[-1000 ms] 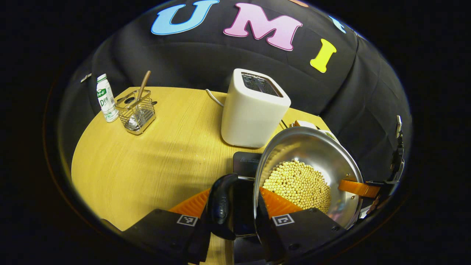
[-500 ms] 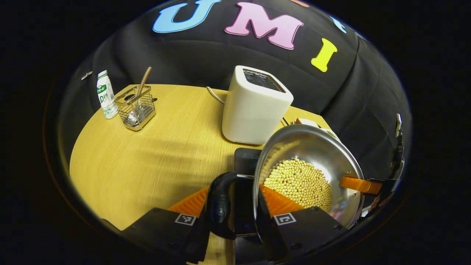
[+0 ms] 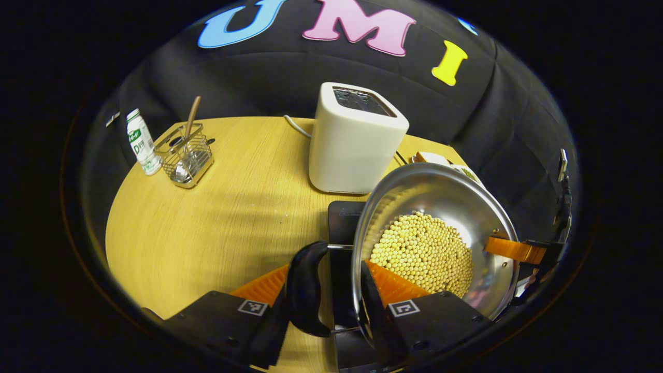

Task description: First push the handle of the pot to place it horizontally, then grasp the pot with both hands and set it on the induction cooktop.

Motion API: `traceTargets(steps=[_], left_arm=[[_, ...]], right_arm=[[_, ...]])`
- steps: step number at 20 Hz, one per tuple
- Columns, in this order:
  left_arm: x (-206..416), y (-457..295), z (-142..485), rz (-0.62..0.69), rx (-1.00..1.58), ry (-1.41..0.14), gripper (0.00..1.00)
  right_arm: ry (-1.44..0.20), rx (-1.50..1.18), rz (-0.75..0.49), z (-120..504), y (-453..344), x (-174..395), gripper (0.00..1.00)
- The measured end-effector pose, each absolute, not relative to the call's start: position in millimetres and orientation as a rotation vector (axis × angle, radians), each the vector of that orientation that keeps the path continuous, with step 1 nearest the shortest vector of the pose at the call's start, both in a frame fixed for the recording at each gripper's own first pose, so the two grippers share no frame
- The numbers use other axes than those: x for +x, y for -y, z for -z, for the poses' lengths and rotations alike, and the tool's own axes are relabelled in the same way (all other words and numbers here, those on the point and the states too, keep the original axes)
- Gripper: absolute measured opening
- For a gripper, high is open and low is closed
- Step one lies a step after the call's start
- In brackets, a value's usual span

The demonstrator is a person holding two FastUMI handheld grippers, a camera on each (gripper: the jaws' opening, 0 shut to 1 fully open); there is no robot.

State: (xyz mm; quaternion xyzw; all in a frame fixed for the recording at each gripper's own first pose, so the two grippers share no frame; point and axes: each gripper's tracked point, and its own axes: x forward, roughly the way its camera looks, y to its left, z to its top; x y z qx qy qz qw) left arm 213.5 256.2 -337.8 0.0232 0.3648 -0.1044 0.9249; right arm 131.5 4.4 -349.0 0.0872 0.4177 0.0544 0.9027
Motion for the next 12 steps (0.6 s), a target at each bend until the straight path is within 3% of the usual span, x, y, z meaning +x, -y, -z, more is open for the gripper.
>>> traceTargets(steps=[1, 2, 3, 5, 12], left_arm=[[215, -257, 336, 0.203, 0.078, -0.744, 0.76], [213, -258, 339, 0.192, 0.093, -0.733, 0.93], [210, -257, 325, 0.189, 0.099, -0.716, 0.99], [200, -250, 316, 0.212, 0.080, -0.696, 0.96], [147, -264, 227, 0.196, 0.061, -0.514, 0.96]], right_arm=[[-0.855, 0.171, -0.102, 348, 0, 132, 0.72], [-0.846, 0.169, -0.095, 344, 4, 130, 0.78], [-0.834, 0.174, -0.086, 340, 7, 128, 0.88], [-0.796, 0.180, -0.059, 325, 14, 122, 1.00], [-0.607, 0.109, -0.016, 235, 21, 86, 0.99]])
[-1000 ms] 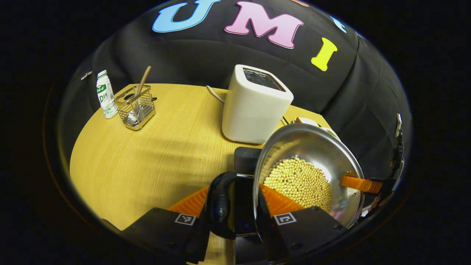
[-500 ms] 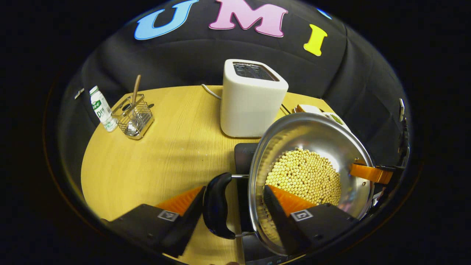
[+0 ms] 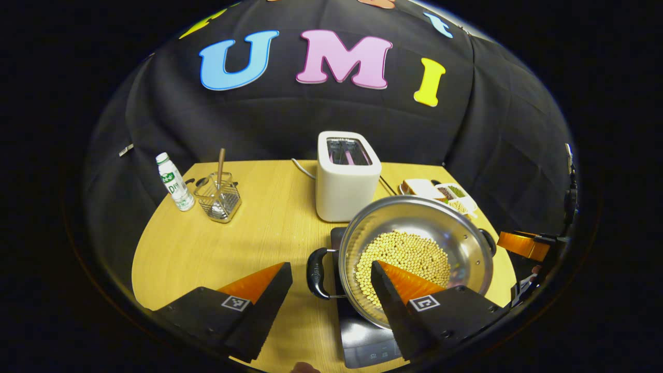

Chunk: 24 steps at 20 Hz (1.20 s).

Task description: First push the handle of the pot to place it horizontally, then grasp the pot with both hands and set it on the induction cooktop.

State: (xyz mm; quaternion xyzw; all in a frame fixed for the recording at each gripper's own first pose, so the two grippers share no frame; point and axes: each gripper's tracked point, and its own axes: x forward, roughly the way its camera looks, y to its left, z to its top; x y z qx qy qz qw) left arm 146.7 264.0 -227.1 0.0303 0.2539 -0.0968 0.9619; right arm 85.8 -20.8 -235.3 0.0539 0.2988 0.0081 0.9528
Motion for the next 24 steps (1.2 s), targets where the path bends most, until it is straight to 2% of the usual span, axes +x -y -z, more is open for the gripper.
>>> traceTargets(steps=[7, 10, 14, 19, 21, 22, 23, 24], left_arm=[[79, -305, 123, 0.124, 0.057, -0.281, 0.96], [37, -316, 98, 0.105, 0.078, -0.189, 0.95], [-14, -329, 80, 0.095, 0.093, -0.091, 0.95], [-70, -341, 81, 0.091, 0.053, -0.052, 0.95], [-86, -335, 92, 0.128, 0.021, -0.072, 0.95], [-91, -340, 91, 0.129, 0.007, -0.059, 0.95], [-94, -348, 87, 0.124, 0.003, -0.039, 0.96], [-97, -355, 85, 0.106, 0.003, -0.024, 0.95]], right_arm=[[-0.357, 0.059, 0.025, 114, 21, 48, 0.98], [-0.246, 0.104, 0.005, 77, 5, 22, 0.98], [-0.147, 0.057, 0.005, 63, -2, -20, 0.99], [0.010, -0.043, -0.009, 42, -10, -75, 0.98], [-0.001, -0.056, -0.014, 51, -15, -98, 0.98], [-0.004, -0.062, -0.014, 55, -15, -107, 0.94], [-0.013, -0.068, -0.013, 59, -14, -115, 0.99], [-0.032, -0.066, -0.010, 66, -12, -123, 0.98]])
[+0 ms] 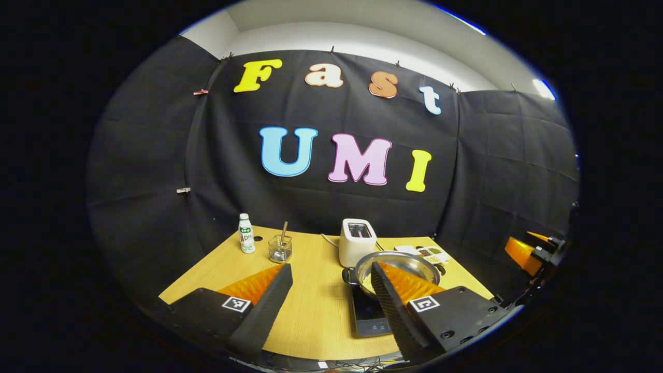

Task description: First push the handle of the pot to place it horizontally, then grasp the pot with both hands and set it on the induction cooktop.

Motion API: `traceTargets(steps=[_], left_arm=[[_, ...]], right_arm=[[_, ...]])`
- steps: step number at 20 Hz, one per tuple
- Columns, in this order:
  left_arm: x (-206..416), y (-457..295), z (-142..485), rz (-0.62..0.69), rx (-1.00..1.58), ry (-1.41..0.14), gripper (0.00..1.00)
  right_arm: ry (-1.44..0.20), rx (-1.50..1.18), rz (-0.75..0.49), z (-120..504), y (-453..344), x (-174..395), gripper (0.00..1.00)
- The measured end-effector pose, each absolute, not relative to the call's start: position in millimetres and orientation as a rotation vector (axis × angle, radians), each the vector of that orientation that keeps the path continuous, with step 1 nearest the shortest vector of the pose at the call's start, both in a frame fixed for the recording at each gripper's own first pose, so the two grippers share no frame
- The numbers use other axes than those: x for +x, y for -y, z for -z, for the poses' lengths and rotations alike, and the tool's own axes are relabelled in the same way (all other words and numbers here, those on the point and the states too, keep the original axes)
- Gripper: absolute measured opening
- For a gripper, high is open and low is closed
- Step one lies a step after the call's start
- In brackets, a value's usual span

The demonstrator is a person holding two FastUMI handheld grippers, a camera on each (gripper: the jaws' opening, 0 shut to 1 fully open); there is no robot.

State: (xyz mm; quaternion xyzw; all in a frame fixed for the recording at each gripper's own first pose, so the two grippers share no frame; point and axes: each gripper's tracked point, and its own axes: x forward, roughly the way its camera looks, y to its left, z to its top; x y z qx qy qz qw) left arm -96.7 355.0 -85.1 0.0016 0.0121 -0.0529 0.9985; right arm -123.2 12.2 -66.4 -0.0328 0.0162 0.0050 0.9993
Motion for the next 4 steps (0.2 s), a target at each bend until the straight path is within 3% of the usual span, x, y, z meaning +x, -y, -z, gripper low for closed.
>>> traceTargets(steps=[3, 4], left_arm=[[-108, -360, 82, 0.068, 0.016, 0.017, 0.95], [-113, -357, 85, 0.066, 0.011, 0.009, 0.93]], right_arm=[[-0.075, -0.038, 0.005, 79, -5, -141, 0.99], [-0.068, -0.035, 0.019, 77, -1, -141, 0.94]])
